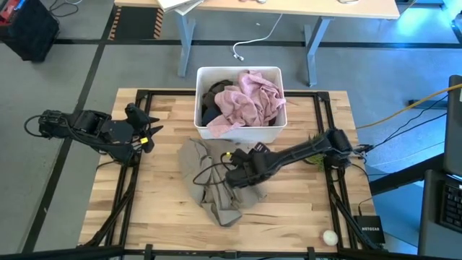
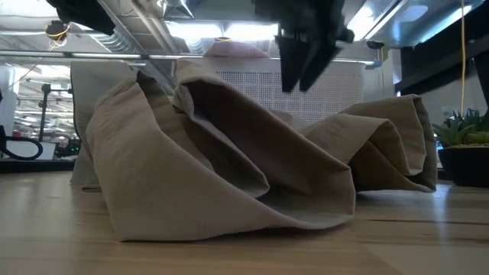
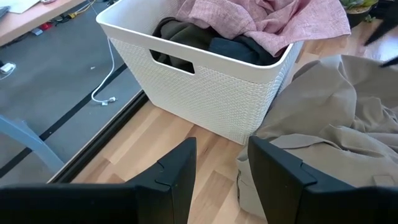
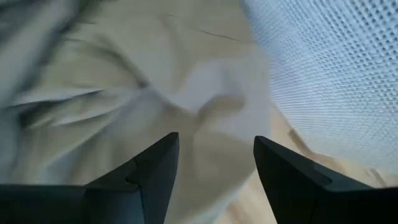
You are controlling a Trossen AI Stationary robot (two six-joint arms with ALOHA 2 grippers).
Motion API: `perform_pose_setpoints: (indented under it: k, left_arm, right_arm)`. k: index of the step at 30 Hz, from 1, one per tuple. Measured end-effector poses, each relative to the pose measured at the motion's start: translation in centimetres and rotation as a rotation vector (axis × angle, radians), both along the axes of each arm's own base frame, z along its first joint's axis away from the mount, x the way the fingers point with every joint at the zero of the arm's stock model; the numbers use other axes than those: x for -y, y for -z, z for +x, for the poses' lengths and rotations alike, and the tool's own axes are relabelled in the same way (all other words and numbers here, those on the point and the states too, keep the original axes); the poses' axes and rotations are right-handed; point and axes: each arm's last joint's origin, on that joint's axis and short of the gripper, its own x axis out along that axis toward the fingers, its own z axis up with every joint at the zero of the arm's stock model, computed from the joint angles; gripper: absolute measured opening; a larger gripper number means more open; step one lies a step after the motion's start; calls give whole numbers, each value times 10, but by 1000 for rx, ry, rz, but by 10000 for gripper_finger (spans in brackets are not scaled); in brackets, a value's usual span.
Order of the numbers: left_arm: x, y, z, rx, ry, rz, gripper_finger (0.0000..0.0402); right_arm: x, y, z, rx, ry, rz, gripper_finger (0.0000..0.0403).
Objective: Sort clothes
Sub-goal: Put the brown shorts into the white bin
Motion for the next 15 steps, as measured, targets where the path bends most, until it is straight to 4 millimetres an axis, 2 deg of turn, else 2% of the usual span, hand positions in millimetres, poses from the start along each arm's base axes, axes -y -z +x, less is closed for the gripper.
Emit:
perform_pose_setpoints:
  k: [3,6,11,15]
  left_arm:
    - [0,1,-1,-11,-2,1,141]
    - [0,2,-2,-25,-2,4,141]
    - [-1,3,-3,-34,-10,-3,141]
    - [-1,3,-3,-30,-14,-8,141]
  right_arm:
    - [7,8,-2,13,29,-30,225]
    - [7,6,-6,72,44,-21,225]
    - [0,-7,-32,134,71,-11,225]
    - [0,-10,-52,232,150,36,225]
